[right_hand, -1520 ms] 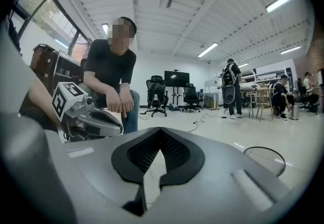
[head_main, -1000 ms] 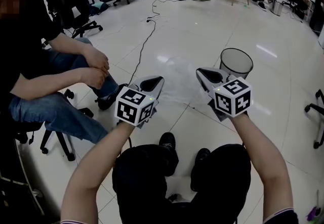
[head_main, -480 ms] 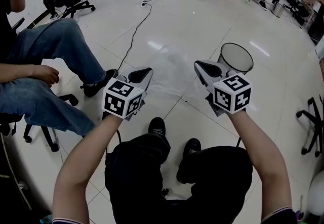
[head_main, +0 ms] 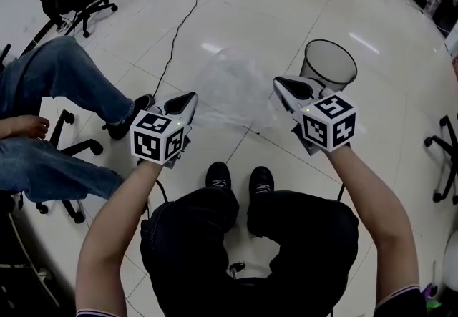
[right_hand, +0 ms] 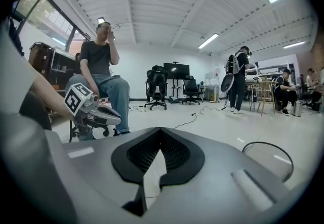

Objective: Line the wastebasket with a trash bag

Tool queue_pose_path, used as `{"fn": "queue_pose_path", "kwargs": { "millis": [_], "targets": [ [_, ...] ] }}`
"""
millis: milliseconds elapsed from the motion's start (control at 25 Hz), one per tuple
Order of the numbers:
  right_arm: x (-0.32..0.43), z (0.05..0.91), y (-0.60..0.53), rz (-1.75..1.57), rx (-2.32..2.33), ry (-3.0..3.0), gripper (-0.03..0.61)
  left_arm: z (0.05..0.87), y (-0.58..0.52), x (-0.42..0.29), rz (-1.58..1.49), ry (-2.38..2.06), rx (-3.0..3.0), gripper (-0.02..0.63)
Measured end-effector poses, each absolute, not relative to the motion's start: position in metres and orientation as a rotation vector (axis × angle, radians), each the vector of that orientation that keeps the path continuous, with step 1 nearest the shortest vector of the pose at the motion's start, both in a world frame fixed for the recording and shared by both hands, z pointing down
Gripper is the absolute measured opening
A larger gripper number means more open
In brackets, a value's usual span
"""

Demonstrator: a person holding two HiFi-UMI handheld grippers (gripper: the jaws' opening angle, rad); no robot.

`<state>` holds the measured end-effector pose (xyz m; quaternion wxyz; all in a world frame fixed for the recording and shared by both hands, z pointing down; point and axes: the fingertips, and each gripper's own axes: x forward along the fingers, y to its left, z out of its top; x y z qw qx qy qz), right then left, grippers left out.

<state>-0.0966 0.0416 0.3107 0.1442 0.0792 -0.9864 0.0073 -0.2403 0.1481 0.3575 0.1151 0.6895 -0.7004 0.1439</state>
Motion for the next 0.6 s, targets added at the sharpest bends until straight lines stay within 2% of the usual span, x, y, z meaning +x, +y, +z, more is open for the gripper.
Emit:
{"fn": "queue_pose_path", "kwargs": {
  "millis": [600],
  "targets": [
    [-0.100, 0.414, 0.000, 0.119, 0.301, -2.742, 0.002, 0.446, 0.103, -0.266, 0.493, -1.894, 2.010, 0.012]
  ]
}}
